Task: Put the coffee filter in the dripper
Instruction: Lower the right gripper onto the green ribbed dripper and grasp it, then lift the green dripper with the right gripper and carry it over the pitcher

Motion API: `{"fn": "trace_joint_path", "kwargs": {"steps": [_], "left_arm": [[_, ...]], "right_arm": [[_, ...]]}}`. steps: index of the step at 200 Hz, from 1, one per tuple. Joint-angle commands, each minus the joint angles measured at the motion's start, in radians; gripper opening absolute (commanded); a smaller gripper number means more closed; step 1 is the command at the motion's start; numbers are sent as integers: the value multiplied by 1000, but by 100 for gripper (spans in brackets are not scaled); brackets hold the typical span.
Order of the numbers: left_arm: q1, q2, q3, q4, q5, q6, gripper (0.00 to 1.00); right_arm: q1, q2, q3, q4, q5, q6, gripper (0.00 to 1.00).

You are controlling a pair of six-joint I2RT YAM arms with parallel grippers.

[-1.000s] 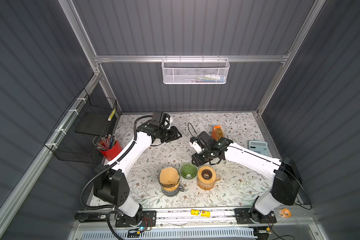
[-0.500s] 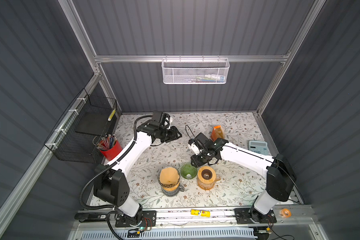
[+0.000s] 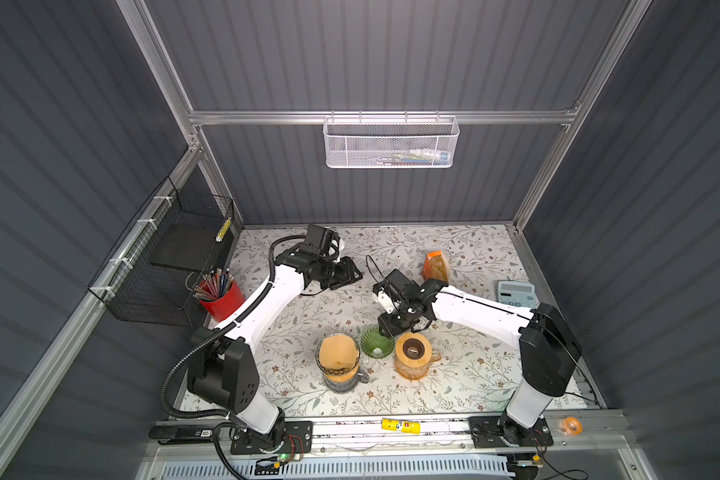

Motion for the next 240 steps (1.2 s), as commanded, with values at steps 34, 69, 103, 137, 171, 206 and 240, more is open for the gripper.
{"fn": "trace_joint_path", "kwargs": {"steps": [34, 69, 103, 137, 171, 206, 240], "left_arm": [[8, -5, -7, -18, -7, 12, 43], [8, -7, -7, -21, -10, 14, 43], [8, -11, -7, -24, -14, 14, 43], [8, -14, -7, -25, -16, 12, 43], [8, -16, -9, -25, -15, 11, 43], [8, -21, -9, -26, -18, 11, 43], [8, -26, -10, -28, -27, 10, 42]], "right_arm": [[10, 32, -11, 3, -16, -4, 42], [11, 48, -14, 8, -15, 1, 39], [13, 55, -15, 15, -17, 4, 33], [14, 59, -17, 17, -16, 5, 25], [14, 60, -15, 21, -15, 8, 19], [14, 58, -14, 24, -14, 12, 4], [16, 53, -11, 26, -10, 22, 0]]}}
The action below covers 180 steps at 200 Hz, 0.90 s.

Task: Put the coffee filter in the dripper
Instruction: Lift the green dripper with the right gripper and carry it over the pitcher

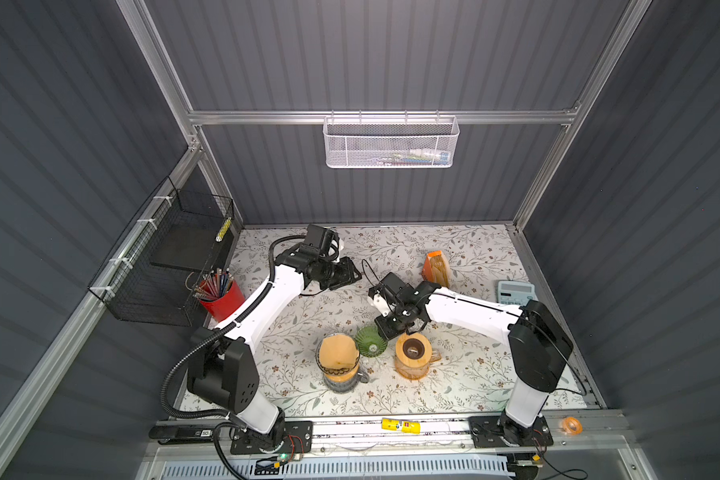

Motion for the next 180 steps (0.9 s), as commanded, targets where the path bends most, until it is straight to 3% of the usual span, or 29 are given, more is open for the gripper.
{"fn": "trace_joint_path", "kwargs": {"steps": [1, 180], "left_arm": [[8, -26, -10, -23, -12, 11, 42], [9, -108, -15, -15, -19, -33, 41]], "right_arm": [[4, 7, -7, -18, 24, 6, 0], [-4, -156, -31, -12, 118, 94, 0]]}}
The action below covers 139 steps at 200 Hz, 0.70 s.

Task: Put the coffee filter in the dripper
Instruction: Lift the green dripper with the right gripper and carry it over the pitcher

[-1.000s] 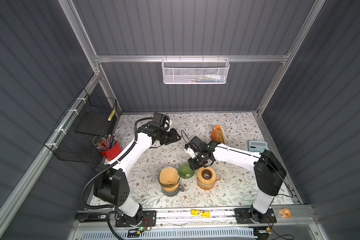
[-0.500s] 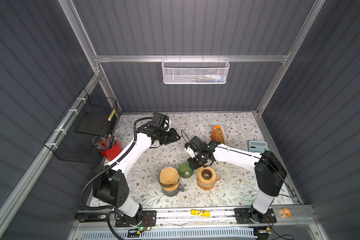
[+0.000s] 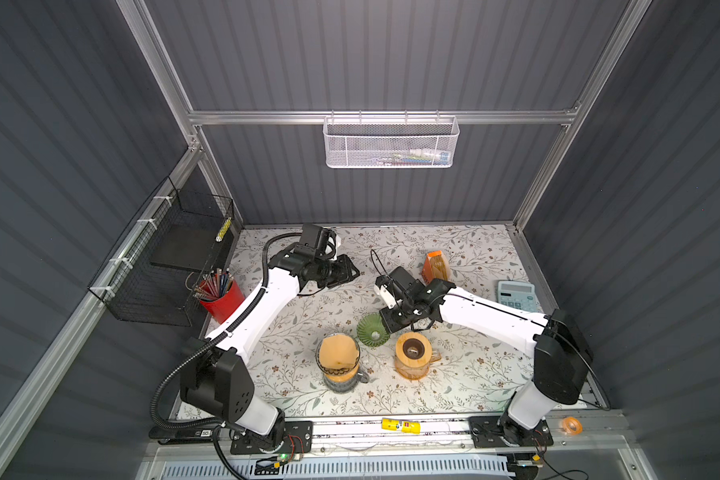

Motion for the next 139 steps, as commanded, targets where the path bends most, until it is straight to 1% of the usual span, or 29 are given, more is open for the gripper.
{"fn": "trace_joint_path", "kwargs": {"steps": [1, 72, 139], "left_arm": [[9, -47, -15, -15, -3, -21, 41], [8, -86, -22, -10, -2, -39, 41], [-4, -95, -14, -32, 4, -33, 41]], "right_arm": [[-3, -29, -27, -7, 23, 28, 0], [-26, -148, -58, -25, 15, 61, 0], [-36, -316, -108, -55, 25, 114, 0]]}}
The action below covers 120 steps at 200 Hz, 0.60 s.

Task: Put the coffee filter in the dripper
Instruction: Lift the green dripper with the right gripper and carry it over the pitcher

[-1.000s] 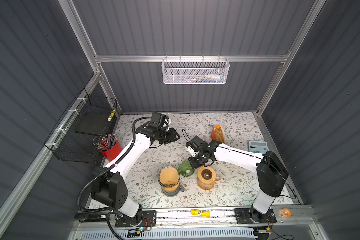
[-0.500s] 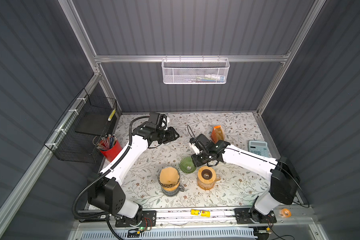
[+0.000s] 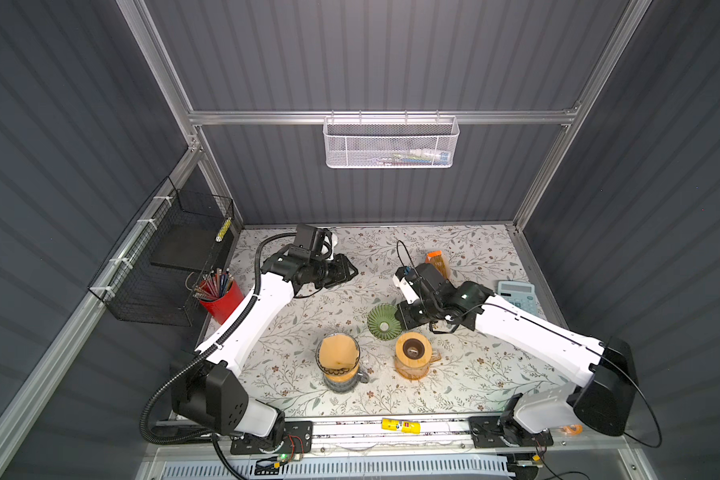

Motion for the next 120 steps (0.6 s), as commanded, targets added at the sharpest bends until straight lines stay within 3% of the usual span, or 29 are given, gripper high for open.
{"fn": "trace_joint_path", "kwargs": {"steps": [1, 69, 120], "left_arm": [[-6, -36, -2, -20, 6, -3, 41], [-180, 11, 24, -36, -36, 24, 40], [-226, 20, 1, 18, -16, -4, 38]], "right_arm": [[-5, -59, -27, -28, 10, 38, 0], [-12, -219, -113, -104, 34, 108, 0], [-15, -338, -152, -186, 50, 146, 0]]}}
